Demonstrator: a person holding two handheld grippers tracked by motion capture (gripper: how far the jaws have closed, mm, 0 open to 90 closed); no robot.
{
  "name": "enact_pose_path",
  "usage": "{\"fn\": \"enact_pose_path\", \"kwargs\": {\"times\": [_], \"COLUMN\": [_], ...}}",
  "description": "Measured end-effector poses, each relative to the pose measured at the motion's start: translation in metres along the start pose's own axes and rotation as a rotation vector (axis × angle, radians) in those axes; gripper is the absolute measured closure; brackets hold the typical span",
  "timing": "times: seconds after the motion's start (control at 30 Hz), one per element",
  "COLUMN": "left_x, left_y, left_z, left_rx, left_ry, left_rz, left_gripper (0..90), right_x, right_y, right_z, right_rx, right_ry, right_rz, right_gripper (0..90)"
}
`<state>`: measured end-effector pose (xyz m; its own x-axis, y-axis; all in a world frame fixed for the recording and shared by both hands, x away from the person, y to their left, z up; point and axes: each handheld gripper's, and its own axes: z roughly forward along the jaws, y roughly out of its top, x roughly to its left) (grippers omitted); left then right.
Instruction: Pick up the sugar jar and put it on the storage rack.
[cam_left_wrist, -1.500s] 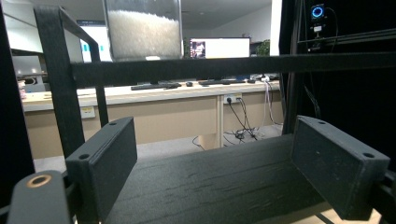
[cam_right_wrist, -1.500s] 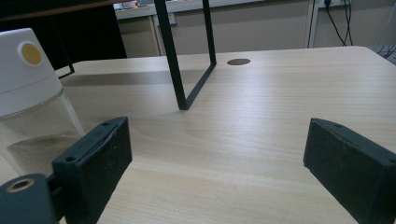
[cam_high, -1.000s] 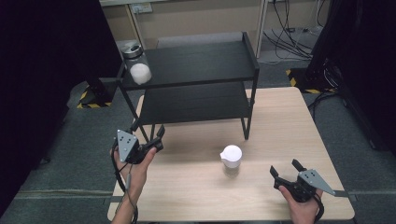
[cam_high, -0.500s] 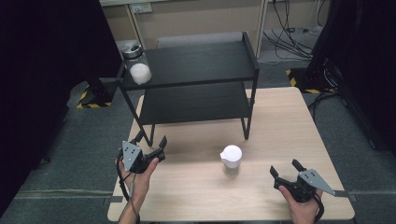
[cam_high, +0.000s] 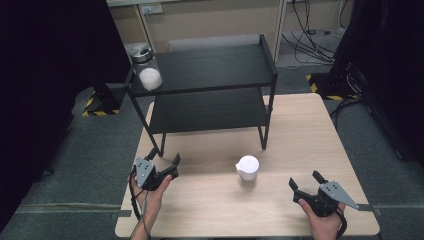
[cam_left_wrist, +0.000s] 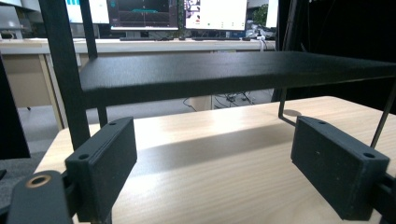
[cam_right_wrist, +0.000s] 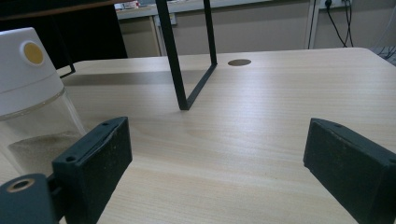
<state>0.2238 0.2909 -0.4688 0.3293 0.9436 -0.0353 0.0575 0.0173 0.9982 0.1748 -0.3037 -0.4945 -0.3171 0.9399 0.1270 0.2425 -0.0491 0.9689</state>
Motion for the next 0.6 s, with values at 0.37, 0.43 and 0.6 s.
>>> {"fn": "enact_pose_path", "kwargs": {"times": [0.37, 0.43, 0.6], "left_x": [0.004, 0.004, 0.004], "left_y": [-0.023, -0.026, -0.03], "left_z": [-0.001, 0.0, 0.001], "left_rx": [0.015, 0.025, 0.047], "left_ry": [-0.019, -0.019, -0.018], "left_rz": [-0.006, -0.013, -0.019], "left_gripper": [13.8, 13.8, 13.8], "right_x": [0.0, 0.0, -0.001], "right_y": [0.0, 0.0, 0.0], "right_z": [0.0, 0.0, 0.0], "right_rx": [0.0, 0.0, 0.001], "right_ry": [0.002, 0.002, 0.004], "right_rz": [0.0, 0.0, -0.001], "right_gripper": [8.1, 8.1, 8.1]}}
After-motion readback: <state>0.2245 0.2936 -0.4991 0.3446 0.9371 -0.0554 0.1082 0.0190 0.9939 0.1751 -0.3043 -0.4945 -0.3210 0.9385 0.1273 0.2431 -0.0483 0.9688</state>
